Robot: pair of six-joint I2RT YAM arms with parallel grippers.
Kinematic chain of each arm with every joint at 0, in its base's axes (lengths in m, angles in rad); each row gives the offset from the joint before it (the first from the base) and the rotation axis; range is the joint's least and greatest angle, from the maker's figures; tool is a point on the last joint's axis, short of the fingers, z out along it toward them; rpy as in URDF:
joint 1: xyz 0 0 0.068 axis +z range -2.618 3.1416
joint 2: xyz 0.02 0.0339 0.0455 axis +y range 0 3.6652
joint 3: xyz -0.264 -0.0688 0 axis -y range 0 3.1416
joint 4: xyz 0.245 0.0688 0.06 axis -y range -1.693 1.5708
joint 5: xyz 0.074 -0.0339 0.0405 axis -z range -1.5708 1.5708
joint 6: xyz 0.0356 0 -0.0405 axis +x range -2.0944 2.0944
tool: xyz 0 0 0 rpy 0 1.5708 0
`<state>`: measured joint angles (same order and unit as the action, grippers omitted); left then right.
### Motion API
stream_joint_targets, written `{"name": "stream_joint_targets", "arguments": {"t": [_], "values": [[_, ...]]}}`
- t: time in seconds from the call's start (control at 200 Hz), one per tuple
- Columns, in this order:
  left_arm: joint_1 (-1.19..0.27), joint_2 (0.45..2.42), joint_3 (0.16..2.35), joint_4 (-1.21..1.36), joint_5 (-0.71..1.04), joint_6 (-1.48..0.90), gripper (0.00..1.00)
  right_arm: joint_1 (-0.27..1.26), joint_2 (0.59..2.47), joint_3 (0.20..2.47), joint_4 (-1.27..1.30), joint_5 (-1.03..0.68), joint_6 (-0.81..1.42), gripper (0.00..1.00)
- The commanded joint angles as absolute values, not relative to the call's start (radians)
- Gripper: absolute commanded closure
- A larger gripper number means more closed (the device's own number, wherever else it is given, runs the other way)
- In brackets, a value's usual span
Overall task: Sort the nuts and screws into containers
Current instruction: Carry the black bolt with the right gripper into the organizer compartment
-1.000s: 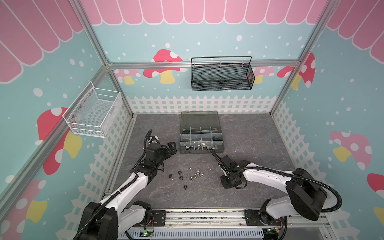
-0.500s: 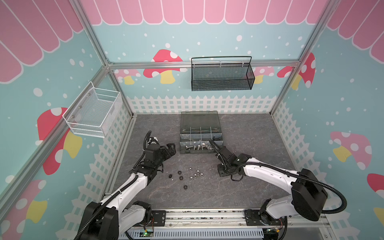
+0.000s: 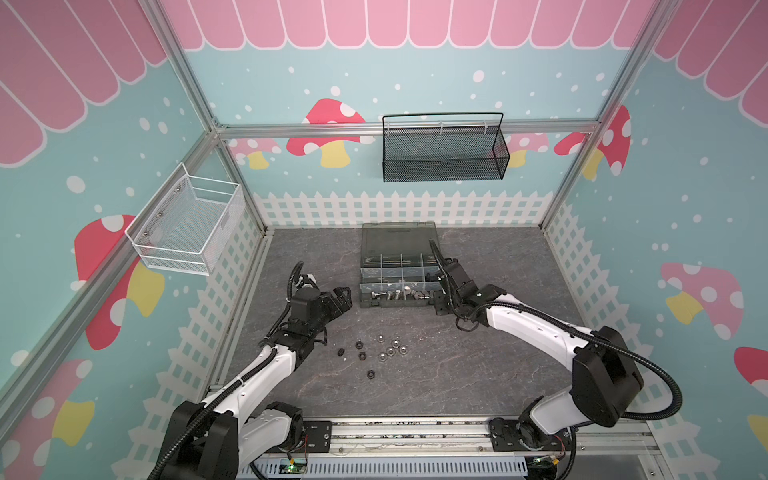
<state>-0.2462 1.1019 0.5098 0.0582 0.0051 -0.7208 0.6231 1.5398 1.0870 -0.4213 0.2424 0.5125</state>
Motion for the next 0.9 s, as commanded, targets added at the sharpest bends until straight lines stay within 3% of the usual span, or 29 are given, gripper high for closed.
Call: {"name": "stream_joint_targets", "arguments": {"t": [0.0, 0.896], "values": [[-0.238, 1.103, 0.498, 0.076, 0.014, -0.738, 0.0, 0.58, 1.596, 1.131, -0.366, 0.219, 0.438, 1.0], [-0.229, 1.053, 0.505, 0.017, -0.011, -0.719, 0.0, 0.466, 2.011, 1.481, -0.351, 0.105, 0.295, 1.0]]}}
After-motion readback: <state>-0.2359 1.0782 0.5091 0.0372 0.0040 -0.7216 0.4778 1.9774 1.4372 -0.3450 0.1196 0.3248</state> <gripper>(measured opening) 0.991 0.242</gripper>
